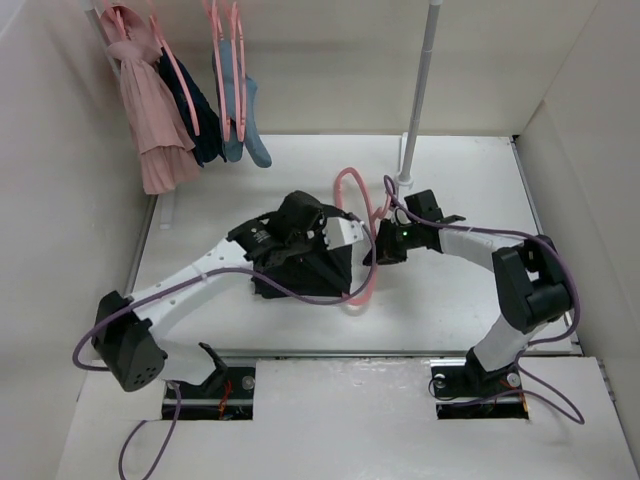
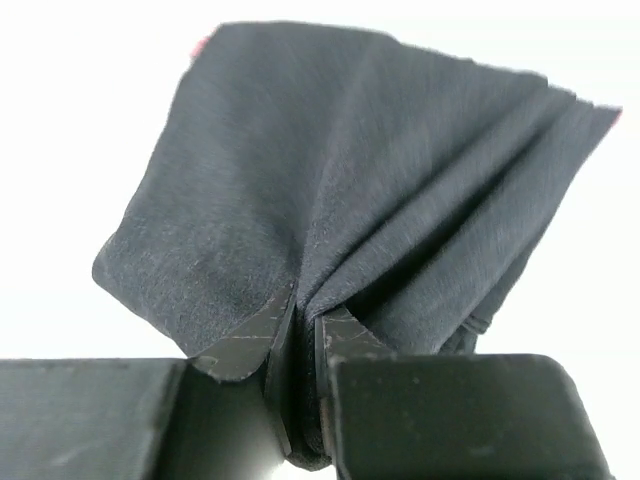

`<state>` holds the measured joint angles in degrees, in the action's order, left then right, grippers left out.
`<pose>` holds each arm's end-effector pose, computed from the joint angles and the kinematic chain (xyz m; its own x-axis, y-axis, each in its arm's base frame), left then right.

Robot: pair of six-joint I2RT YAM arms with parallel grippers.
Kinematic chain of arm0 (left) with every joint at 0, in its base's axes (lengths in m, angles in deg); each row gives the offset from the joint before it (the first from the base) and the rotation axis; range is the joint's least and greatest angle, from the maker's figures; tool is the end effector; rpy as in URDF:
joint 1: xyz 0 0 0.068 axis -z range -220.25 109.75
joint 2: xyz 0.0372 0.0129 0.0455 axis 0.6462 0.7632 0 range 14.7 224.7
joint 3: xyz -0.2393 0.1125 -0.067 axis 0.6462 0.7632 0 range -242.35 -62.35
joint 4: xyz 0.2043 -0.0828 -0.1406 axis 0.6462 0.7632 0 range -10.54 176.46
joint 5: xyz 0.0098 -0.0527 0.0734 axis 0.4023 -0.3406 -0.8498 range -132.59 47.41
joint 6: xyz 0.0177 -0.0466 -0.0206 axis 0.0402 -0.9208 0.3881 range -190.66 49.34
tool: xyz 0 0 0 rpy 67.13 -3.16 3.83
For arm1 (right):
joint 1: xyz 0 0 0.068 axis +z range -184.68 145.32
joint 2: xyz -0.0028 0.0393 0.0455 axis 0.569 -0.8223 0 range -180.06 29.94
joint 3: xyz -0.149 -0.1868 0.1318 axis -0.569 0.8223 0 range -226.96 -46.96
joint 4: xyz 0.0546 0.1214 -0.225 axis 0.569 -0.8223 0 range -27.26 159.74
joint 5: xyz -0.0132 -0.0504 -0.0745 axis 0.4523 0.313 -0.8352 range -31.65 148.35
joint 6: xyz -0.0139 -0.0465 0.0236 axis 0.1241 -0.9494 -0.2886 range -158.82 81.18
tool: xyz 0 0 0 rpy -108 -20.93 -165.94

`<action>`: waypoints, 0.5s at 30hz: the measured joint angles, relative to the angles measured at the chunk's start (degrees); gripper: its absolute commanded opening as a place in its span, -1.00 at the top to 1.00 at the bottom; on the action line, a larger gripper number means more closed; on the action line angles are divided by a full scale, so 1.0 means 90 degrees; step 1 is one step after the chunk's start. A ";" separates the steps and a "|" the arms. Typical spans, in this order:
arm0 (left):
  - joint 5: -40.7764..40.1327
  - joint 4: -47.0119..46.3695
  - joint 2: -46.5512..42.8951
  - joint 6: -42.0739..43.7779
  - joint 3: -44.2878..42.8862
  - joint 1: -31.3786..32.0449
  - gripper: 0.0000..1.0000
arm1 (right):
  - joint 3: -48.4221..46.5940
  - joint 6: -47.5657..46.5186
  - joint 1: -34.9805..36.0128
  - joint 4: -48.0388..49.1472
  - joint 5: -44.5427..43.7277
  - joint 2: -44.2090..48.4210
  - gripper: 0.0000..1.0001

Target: Place the trousers on the hanger

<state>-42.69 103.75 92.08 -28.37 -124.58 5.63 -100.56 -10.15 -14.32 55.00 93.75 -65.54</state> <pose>0.2083 -0.2147 0.2954 0.1553 0.8064 -0.5706 0.8280 0.2088 0.5205 0.2970 0.1321 0.1714 -0.9663 0.0584 -0.2508 -0.1356 0.7126 0.6884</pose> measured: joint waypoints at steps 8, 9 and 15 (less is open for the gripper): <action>-0.0073 0.0848 -0.0716 -0.0090 -0.0432 0.0012 1.00 | -0.0233 0.0347 0.0012 0.0367 0.0481 -0.0602 1.00; -0.0114 0.0872 -0.0857 -0.0061 -0.0221 0.0010 1.00 | -0.0240 0.0352 0.0015 0.0376 0.0517 -0.0663 1.00; -0.0391 0.0512 -0.2052 0.0379 0.1889 -0.0010 1.00 | -0.0226 0.0347 0.0053 0.0330 0.0551 -0.0678 1.00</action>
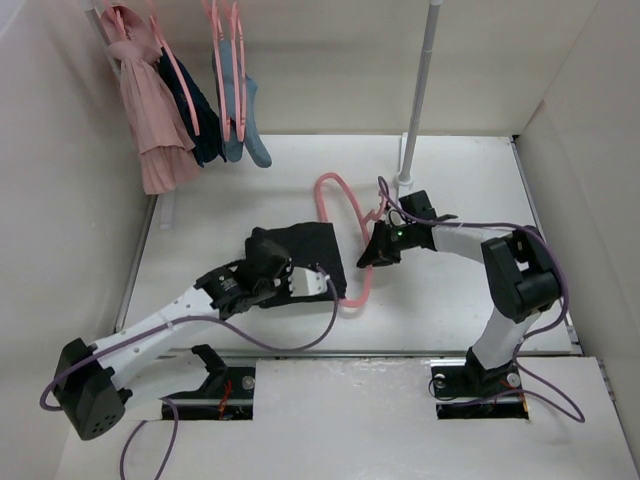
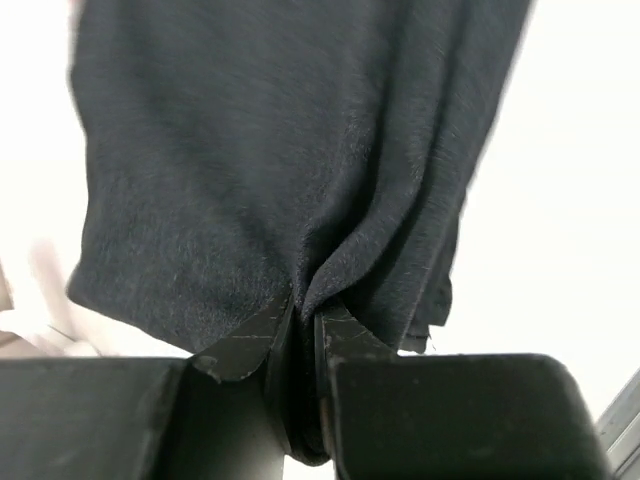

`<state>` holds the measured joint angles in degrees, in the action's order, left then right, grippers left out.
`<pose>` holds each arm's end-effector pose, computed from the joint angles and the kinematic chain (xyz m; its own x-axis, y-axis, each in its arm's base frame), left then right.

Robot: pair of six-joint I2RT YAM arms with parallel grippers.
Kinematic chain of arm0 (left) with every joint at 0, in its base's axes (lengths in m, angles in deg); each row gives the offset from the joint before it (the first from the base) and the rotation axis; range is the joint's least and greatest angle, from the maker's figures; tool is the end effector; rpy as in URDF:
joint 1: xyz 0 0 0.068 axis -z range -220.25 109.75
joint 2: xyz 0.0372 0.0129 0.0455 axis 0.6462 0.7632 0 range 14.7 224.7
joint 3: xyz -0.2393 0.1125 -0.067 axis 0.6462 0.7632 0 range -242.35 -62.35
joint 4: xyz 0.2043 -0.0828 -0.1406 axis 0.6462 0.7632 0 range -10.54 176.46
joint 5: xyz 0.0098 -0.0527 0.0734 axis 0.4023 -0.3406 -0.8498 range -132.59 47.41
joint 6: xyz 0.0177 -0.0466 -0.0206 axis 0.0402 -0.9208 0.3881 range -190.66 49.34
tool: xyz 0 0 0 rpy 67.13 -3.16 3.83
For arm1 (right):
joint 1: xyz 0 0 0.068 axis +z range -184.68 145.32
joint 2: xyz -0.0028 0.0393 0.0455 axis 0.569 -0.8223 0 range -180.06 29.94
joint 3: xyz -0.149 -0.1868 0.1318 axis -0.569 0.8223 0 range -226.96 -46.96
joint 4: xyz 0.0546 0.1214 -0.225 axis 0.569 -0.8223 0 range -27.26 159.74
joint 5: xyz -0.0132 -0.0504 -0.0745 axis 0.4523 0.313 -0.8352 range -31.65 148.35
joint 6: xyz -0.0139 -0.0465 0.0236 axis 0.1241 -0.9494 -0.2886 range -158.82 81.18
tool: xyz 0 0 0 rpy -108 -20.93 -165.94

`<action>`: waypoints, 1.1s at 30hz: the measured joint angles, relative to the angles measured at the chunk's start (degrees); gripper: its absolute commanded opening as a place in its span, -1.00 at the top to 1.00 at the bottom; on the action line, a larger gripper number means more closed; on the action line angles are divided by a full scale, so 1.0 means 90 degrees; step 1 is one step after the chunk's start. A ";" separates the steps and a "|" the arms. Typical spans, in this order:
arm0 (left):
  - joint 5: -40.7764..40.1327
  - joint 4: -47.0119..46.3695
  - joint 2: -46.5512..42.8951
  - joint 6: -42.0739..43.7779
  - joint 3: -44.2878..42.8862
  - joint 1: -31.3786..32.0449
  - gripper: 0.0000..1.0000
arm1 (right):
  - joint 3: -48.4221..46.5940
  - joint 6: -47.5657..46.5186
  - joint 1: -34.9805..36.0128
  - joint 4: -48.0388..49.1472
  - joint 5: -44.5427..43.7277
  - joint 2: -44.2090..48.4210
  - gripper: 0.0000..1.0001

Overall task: Place the trousers on the hanger
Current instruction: Place the trousers on the hanger, then place the hanger at the clothesline.

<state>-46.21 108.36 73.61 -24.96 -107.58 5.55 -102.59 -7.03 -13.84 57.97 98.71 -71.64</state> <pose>0.1526 -0.1537 0.2658 0.1595 0.8606 -0.4837 0.8147 0.1620 0.5568 0.3101 0.1426 0.1523 -0.9847 0.0546 -0.1656 -0.0891 0.6591 0.7467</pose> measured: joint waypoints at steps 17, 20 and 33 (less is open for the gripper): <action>0.0505 0.0355 0.0141 -0.0425 0.0155 -0.0219 -0.74 | -0.0964 0.0090 0.0639 -0.1948 -0.1938 0.1802 1.00; 0.1180 0.0612 0.0228 -0.0695 -0.1348 -0.0304 -0.78 | -0.1630 0.0240 0.1054 -0.2637 -0.2523 0.2062 1.00; 0.3752 0.1042 0.2705 -0.2795 -0.5309 -0.0027 -0.98 | -0.3888 0.0908 0.1605 -0.3419 -0.3859 0.2618 1.00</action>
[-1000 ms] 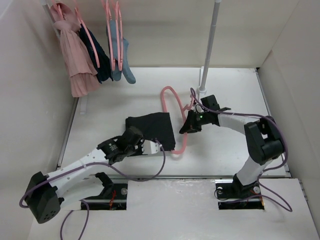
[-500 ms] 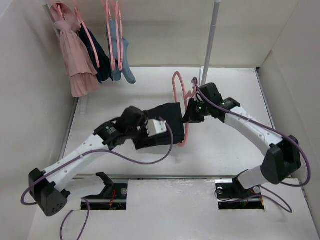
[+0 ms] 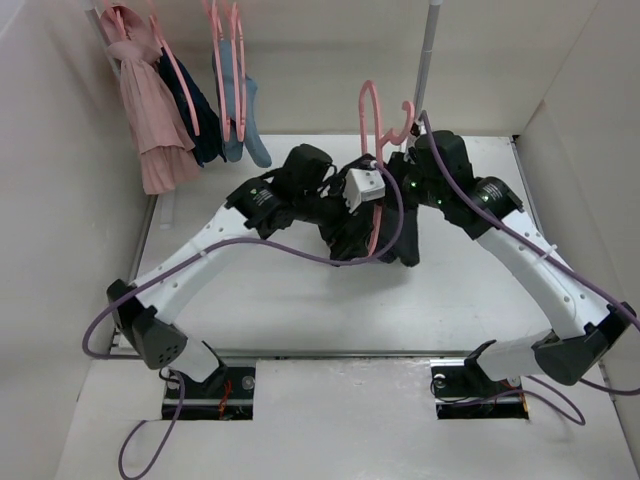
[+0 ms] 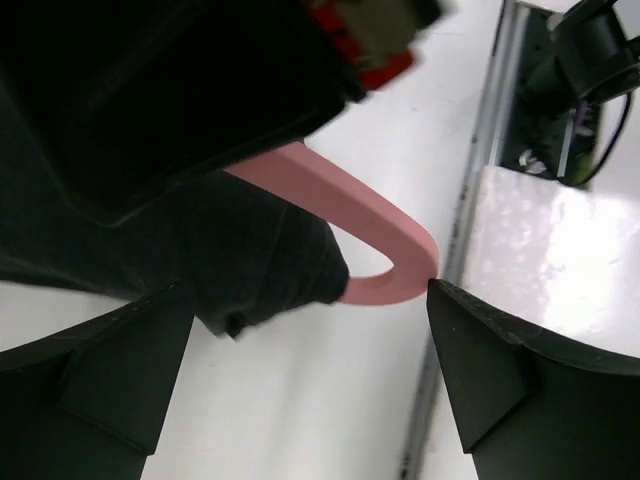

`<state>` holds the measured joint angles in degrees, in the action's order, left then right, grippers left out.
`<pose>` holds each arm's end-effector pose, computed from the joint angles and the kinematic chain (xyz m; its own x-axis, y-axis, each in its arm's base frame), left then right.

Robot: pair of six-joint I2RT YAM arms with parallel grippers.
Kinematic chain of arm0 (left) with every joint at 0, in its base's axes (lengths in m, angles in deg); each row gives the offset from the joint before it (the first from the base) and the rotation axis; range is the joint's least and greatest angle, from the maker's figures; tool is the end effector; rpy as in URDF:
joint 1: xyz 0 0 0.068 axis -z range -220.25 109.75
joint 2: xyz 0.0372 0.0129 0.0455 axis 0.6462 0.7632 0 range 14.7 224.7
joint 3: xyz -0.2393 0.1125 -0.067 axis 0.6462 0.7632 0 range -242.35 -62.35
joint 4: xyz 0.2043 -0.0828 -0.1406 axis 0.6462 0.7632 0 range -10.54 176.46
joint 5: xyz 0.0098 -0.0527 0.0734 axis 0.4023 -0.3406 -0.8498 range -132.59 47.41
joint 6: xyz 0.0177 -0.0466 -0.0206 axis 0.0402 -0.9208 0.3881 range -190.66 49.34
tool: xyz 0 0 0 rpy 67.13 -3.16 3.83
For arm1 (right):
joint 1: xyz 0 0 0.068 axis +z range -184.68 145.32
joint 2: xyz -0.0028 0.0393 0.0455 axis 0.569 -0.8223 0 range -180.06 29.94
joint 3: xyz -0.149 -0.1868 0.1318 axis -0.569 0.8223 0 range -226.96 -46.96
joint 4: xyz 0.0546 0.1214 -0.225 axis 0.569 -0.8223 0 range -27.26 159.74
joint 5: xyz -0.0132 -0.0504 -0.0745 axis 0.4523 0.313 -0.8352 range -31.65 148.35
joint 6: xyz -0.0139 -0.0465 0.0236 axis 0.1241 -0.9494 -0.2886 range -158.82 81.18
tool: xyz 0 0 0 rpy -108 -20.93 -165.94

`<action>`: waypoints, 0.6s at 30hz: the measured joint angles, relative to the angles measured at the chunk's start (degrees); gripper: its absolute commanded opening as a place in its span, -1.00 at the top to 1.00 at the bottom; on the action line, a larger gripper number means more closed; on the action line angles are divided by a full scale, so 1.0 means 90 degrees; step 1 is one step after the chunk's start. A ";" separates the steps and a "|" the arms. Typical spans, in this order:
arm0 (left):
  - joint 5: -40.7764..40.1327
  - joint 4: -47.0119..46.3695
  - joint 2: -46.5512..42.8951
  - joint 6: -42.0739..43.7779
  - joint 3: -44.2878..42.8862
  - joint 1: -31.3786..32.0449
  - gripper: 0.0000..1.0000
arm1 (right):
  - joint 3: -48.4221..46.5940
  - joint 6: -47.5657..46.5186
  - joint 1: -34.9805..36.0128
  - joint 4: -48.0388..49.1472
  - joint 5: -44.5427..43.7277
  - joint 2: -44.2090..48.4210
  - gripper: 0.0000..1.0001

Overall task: Place the trousers on the hanger
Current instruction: Place the hanger at the clothesline.

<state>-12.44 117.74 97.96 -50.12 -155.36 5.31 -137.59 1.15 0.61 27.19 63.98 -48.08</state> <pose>0.2059 -0.2356 0.4263 0.0119 0.4212 -0.9069 0.9848 0.1522 0.0836 0.2315 0.1680 0.4292 -0.7261 0.2692 -0.6327 -0.2322 0.7701 0.5942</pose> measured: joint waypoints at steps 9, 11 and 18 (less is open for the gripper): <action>0.0491 -0.0333 0.0284 -0.1282 0.0068 -0.0024 -0.98 | -0.0007 0.0240 0.0124 -0.0085 -0.0435 -0.0185 1.00; 0.0605 -0.0396 0.0277 -0.1438 0.0068 -0.0027 -0.98 | -0.0007 0.0277 0.0197 -0.0078 -0.0457 -0.0262 1.00; 0.0556 -0.0537 0.0311 -0.1875 0.0070 -0.0085 -0.98 | -0.0024 0.0384 0.0340 0.0061 -0.0488 -0.0352 1.00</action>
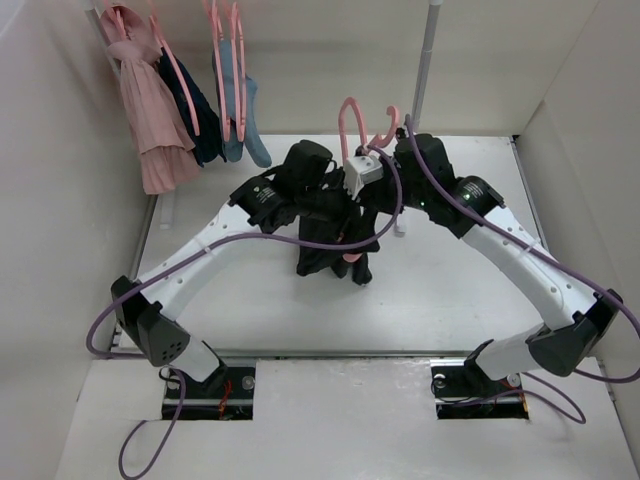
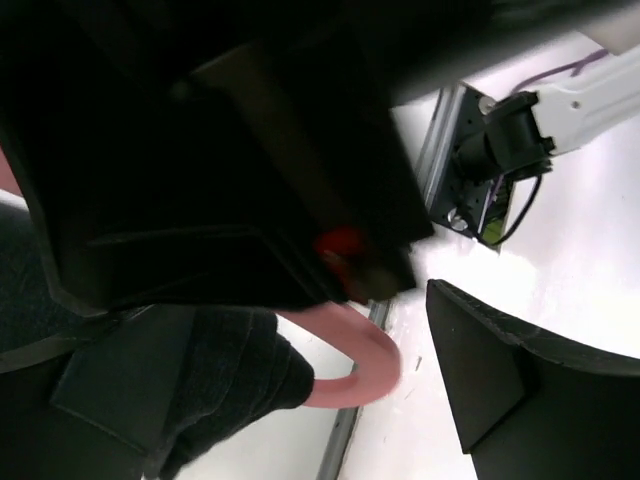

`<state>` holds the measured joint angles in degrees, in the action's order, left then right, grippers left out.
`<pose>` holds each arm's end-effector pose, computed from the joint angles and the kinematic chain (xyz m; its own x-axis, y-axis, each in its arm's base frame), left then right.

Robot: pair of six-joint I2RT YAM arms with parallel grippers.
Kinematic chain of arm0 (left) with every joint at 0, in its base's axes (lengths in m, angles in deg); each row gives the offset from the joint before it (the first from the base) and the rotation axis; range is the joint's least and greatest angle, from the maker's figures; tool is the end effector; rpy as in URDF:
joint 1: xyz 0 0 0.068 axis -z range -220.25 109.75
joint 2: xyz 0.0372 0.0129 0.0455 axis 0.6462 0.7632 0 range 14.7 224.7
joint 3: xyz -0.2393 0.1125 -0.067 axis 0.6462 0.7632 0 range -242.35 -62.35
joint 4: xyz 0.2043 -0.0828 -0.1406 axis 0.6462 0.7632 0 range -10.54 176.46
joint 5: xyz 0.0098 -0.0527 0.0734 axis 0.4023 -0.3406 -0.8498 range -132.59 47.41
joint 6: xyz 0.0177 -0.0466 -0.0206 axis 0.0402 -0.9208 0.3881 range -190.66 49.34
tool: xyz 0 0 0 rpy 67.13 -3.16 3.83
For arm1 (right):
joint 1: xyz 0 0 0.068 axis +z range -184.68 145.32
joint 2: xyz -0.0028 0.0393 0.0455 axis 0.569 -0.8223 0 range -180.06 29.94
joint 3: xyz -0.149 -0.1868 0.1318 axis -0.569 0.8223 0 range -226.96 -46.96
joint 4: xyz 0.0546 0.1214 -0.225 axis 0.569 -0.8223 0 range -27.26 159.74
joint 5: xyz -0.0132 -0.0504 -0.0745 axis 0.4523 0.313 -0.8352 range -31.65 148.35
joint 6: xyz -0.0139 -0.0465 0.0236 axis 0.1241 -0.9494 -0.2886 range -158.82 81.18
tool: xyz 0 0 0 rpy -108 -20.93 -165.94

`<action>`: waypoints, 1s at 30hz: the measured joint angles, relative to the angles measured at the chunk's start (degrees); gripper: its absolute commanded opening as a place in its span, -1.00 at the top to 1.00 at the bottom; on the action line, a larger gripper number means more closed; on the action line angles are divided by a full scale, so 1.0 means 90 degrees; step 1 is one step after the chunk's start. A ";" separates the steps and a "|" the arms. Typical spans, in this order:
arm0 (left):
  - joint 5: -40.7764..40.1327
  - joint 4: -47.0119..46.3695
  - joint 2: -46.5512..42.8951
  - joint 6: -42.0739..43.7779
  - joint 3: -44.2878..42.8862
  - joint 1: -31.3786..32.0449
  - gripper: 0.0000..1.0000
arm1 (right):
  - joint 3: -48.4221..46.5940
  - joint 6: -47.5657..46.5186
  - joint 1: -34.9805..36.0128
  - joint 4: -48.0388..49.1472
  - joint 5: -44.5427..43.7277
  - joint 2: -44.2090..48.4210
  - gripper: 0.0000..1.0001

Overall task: Place the trousers on the hanger
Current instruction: Place the hanger at the clothesline.

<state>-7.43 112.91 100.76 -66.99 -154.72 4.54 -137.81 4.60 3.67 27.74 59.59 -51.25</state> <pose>0.2201 -0.2474 0.4164 -0.2629 0.3347 -0.9049 0.9585 0.1981 -0.2052 0.2377 0.1889 0.4160 -0.7409 0.2900 -0.6058 -0.1728 0.7893 0.5892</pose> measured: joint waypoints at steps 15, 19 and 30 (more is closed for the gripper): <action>-0.0605 0.0311 0.0294 -0.0767 0.0136 -0.0340 1.00 | -0.0112 0.0168 0.0034 0.0461 -0.0291 -0.0338 1.00; -0.0583 0.0471 0.0284 -0.0869 0.0136 -0.0554 1.00 | -0.0391 0.0034 0.0029 0.0532 0.0032 -0.0721 1.00; 0.0692 0.0765 -0.0061 -0.1547 0.0306 -0.1831 1.00 | -0.0333 -0.1081 -0.0160 0.1001 0.1277 -0.0707 -0.88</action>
<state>-1.20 119.79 100.21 -80.92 -151.97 -11.94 -140.80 -5.13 2.22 36.75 71.09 -57.61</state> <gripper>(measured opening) 0.177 0.905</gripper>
